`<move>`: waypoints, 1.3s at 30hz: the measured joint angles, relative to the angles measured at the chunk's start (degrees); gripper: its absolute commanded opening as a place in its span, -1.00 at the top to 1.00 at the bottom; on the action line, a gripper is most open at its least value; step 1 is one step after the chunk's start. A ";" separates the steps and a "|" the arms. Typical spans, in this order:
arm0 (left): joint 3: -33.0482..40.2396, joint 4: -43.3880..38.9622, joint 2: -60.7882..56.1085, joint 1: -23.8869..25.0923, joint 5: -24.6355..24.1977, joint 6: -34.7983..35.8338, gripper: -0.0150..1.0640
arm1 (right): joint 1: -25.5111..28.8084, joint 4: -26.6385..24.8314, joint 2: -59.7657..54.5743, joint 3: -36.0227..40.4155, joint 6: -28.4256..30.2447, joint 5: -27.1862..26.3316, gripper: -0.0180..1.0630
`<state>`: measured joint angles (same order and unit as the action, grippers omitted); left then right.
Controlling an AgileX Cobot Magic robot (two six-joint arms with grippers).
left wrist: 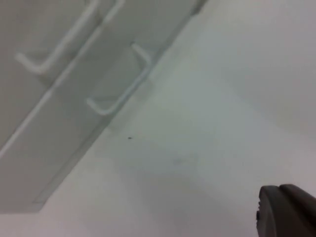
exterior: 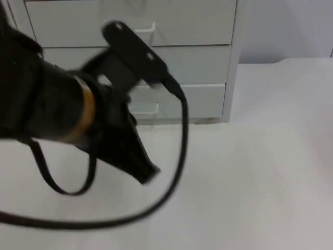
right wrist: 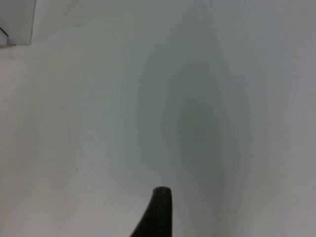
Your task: Open the drawer with the left hand, place the block into the drawer with the right hand, then close the drawer with the left hand.
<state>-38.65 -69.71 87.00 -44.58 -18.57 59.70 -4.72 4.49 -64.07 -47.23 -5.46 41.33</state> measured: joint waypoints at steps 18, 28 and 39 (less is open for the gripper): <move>0.00 36.35 -23.85 28.33 -8.29 -24.05 0.98 | 0.00 -0.43 0.00 0.00 0.00 0.00 -0.48; 0.00 51.40 -28.37 34.50 -13.86 -36.42 0.98 | 0.00 -0.42 0.00 0.00 0.00 0.00 -0.48; 0.00 73.39 -29.00 34.50 -18.33 -59.70 0.98 | 0.00 -0.42 0.00 0.00 0.11 0.00 -0.48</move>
<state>-38.65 3.69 57.99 -10.08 -36.89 0.00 -4.72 4.07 -64.07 -47.23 -5.35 41.33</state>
